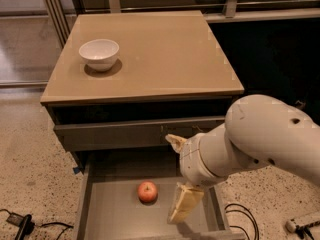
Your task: Pick apple from middle drawer and place on counter
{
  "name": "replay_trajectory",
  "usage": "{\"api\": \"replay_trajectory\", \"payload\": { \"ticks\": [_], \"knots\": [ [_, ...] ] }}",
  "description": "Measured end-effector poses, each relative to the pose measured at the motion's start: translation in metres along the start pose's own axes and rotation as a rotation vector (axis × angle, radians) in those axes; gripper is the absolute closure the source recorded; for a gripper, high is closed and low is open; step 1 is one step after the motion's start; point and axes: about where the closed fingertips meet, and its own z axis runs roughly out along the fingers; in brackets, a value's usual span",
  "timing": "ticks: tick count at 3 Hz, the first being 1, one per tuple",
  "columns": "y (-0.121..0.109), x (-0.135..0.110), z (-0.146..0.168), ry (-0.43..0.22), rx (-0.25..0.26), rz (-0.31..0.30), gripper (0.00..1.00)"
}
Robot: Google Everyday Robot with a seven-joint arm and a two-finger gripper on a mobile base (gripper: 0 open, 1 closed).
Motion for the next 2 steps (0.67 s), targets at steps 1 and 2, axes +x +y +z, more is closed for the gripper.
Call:
{"api": "replay_trajectory", "payload": {
  "ticks": [1,2],
  "knots": [
    [-0.004,0.021,0.034,0.029,0.009,-0.031,0.0],
    [-0.017,0.046,0.074,0.014,0.053,-0.056,0.0]
  ]
}}
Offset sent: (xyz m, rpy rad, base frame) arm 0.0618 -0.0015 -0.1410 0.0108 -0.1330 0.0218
